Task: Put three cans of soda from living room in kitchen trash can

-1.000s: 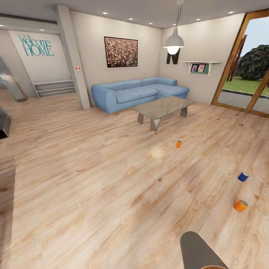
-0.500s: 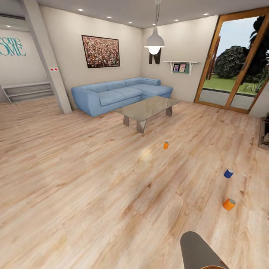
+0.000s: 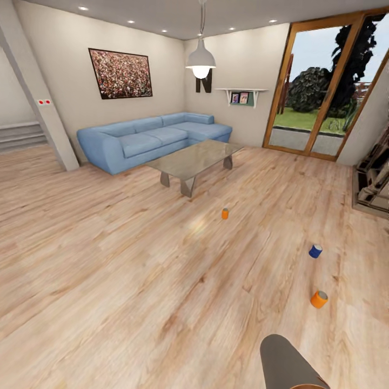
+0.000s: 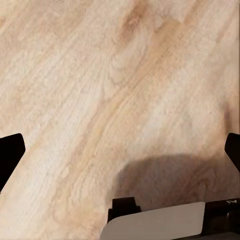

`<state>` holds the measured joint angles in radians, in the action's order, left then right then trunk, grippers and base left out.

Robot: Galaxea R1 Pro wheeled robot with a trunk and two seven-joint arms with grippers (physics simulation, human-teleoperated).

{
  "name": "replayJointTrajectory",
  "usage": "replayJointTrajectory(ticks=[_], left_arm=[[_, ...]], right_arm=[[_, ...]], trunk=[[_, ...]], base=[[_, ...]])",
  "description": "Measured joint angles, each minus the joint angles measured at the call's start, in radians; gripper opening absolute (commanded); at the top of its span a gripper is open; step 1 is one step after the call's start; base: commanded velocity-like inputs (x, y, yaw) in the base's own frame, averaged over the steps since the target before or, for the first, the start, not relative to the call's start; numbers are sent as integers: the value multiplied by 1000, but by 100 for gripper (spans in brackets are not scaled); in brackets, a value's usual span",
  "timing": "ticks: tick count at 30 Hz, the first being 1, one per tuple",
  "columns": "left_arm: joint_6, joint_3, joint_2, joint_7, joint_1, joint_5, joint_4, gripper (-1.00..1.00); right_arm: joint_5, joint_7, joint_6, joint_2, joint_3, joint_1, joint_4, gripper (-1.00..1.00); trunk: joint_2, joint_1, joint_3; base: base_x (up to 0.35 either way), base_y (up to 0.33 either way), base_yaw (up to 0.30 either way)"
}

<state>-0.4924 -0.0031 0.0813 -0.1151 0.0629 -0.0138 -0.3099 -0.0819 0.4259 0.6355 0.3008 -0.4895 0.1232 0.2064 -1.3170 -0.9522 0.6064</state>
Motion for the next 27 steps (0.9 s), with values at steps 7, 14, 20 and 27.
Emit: replayJointTrajectory(ticks=[7, 14, 20, 27], left_arm=[[0, 0, 0, 0, 0, 0, 0, 100], [0, 0, 0, 0, 0, 0, 0, 100], [0, 0, 0, 0, 0, 0, 0, 100], [0, 0, 0, 0, 0, -1, 1, 100]], right_arm=[[3, -1, -1, 1, -2, -1, -1, -100], [3, -1, -2, 1, -1, -1, -1, -100], [3, -1, -1, 1, -2, -1, -1, -100], [3, -1, -1, 1, -2, 0, -1, -100]], trunk=[[0, 0, 0], [0, 0, 0], [0, 0, 0], [0, 0, 0]], base=[[311, -108, -207], [296, -132, -246], [278, -159, -249], [268, -173, -249]])
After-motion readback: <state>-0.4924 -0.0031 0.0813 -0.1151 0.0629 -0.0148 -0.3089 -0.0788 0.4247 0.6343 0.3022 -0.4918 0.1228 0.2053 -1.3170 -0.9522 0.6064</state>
